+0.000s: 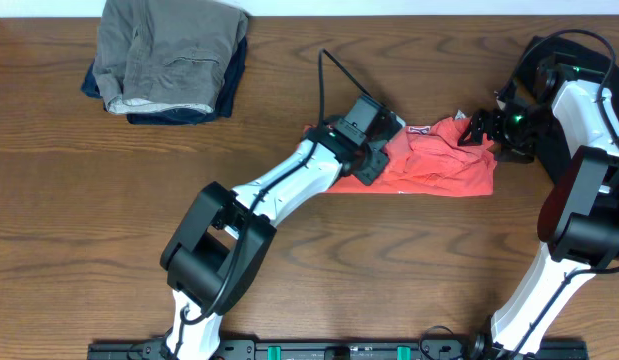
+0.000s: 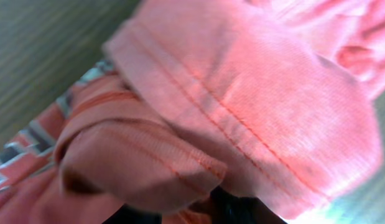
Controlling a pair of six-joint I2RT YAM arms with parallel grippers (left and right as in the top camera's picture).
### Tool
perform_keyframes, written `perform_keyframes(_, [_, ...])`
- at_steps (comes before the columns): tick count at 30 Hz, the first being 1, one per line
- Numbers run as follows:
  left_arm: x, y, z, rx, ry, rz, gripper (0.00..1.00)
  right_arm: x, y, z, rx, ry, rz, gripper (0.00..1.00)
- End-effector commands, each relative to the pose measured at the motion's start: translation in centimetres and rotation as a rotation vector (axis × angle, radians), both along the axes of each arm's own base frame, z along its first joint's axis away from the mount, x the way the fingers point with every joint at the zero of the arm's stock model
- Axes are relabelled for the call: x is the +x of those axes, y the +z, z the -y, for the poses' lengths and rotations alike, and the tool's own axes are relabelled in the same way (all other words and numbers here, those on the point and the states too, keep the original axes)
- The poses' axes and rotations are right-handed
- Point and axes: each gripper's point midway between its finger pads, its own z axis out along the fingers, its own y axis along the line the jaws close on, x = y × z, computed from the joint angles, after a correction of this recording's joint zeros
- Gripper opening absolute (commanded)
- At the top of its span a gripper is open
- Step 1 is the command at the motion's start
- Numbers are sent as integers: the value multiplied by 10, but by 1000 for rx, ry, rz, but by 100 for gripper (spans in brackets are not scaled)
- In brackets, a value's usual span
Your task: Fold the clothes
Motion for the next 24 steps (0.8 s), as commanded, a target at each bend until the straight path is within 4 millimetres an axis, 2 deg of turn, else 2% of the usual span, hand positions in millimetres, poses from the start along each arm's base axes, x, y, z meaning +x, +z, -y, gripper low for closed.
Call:
perform_keyframes(1, [12, 25, 15, -84, 36, 4, 33, 2, 5, 0, 13, 9, 25, 91])
perform_keyframes(5, [9, 58, 43, -219, -44, -21, 33, 2, 5, 0, 13, 9, 26, 91])
perform_keyframes(7, [6, 63, 48, -248, -66, -33, 33, 2, 5, 0, 13, 9, 25, 91])
perform_keyframes(9, [5, 60, 47, -240, -64, -41, 33, 2, 5, 0, 13, 9, 25, 91])
perform_keyframes(14, [1, 36, 44, -209, -59, -82, 33, 3, 5, 0, 12, 9, 29, 92])
perform_keyframes(20, [0, -8, 42, -163, -51, -144, 33, 3, 5, 0, 12, 9, 29, 92])
perform_keyframes(24, [-10, -34, 49, -182, -82, -216, 32, 3, 5, 0, 12, 9, 31, 91])
